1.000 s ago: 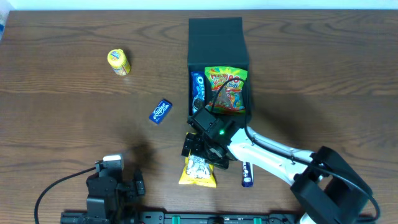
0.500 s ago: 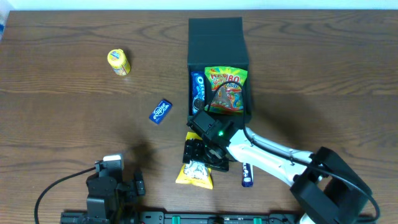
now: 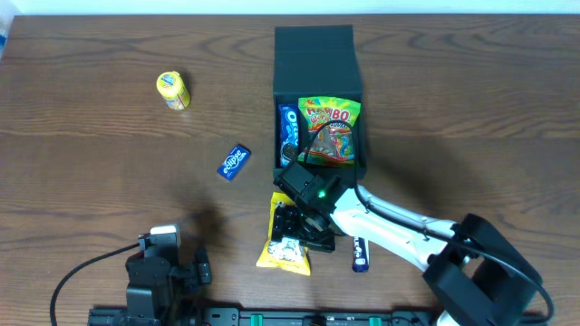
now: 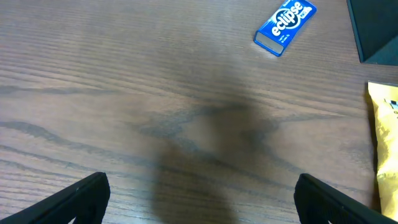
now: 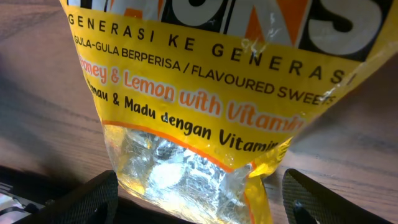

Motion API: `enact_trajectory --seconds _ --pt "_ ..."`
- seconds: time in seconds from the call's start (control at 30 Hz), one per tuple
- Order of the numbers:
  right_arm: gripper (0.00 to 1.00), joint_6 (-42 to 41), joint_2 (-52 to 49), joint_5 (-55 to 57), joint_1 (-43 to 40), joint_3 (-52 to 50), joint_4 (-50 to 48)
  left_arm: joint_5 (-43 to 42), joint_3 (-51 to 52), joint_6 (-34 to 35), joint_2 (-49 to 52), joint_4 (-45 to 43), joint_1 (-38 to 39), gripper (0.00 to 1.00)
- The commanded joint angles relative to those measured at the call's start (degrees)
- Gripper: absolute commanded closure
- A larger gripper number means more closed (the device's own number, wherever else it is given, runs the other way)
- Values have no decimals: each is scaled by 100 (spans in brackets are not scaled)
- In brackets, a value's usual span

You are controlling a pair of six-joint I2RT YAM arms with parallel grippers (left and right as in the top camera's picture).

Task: Pack container
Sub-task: 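Grasp the Hacks bag top with the right gripper and lift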

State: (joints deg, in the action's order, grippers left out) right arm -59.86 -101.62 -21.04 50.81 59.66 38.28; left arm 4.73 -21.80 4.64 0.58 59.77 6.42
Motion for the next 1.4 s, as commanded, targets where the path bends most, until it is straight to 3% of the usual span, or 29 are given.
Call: enact_trajectory --seconds 0.0,0.1,0.23,0.8,1.1,1.37 --pt "18 35 -52 22 22 -2 17 13 162 111 -37 258 -39 5" --pt "23 35 -52 22 22 -2 26 13 162 111 -37 258 -39 4" --pt "37 35 -52 22 22 -2 31 13 162 111 -37 258 -39 5" --pt "66 35 -52 24 22 -2 31 13 162 111 -37 258 -39 4" --pt "99 35 -52 28 22 -2 31 13 162 111 -37 258 -39 4" --pt "99 35 -48 66 20 -2 31 13 162 111 -37 258 -39 4"
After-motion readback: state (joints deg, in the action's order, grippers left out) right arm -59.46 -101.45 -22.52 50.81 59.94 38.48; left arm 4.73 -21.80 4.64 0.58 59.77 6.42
